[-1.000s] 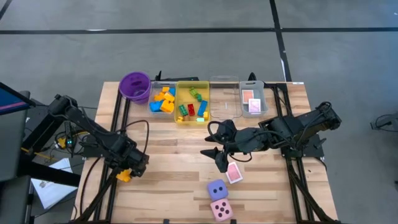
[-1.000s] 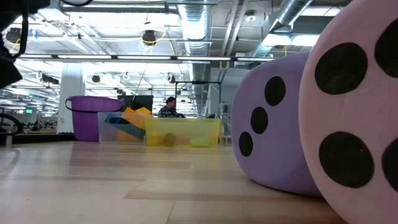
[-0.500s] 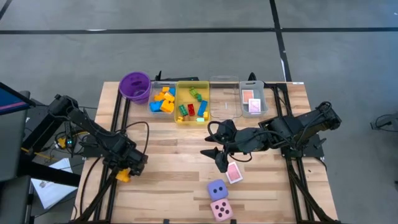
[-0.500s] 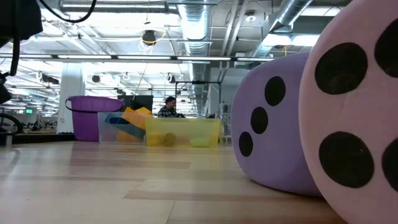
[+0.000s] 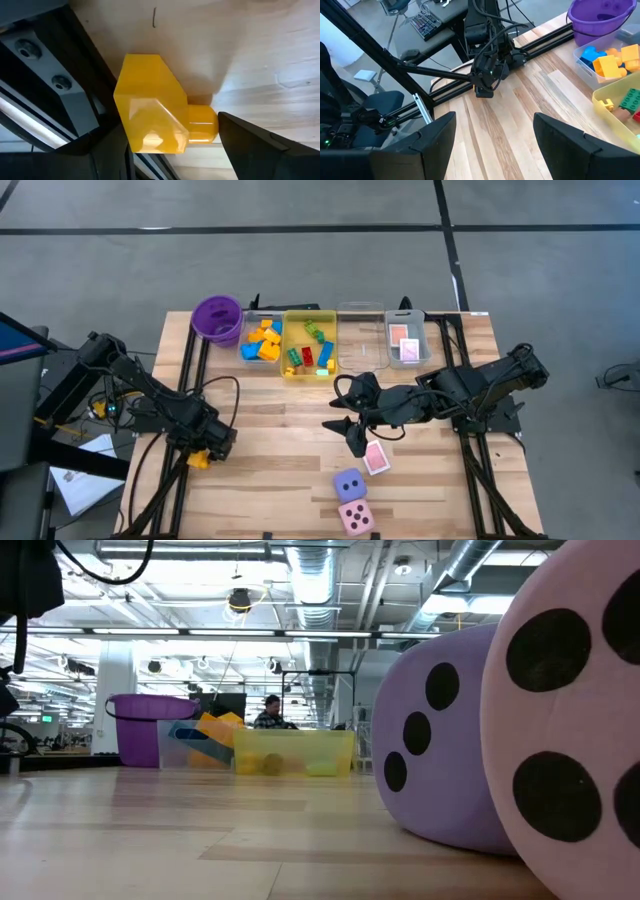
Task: Pick & Place Toys
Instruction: Put the big yellow game piece into the white bin
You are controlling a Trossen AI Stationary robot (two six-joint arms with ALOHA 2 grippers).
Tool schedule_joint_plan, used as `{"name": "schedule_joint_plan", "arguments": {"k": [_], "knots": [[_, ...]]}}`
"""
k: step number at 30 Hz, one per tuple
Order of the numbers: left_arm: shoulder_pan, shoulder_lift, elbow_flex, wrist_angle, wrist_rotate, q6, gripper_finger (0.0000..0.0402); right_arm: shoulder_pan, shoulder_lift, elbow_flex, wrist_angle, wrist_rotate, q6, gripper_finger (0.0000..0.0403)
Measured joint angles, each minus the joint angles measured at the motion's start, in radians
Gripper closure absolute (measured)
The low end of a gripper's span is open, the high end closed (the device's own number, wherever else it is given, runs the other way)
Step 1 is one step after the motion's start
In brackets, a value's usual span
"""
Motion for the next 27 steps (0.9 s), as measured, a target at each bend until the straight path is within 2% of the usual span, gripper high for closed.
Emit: {"name": "schedule_joint_plan", "arguments": {"k": [9, 17, 27], "knots": [[0.000, 0.000, 0.000, 0.115, -0.002, -0.008, 0.0113, -0.001, 0.000, 0.000, 0.000, 0.000, 0.000, 0.0143], [0.000, 0.000, 0.000, 0.118, -0.001, -0.001, 0.0114, -0.002, 0.000, 0.000, -0.001, 0.000, 0.000, 0.0143], [0.000, 0.000, 0.000, 0.306, 0.000, 0.000, 0.0165, -0.002, 0.000, 0.000, -0.001, 0.000, 0.000, 0.0143]]}}
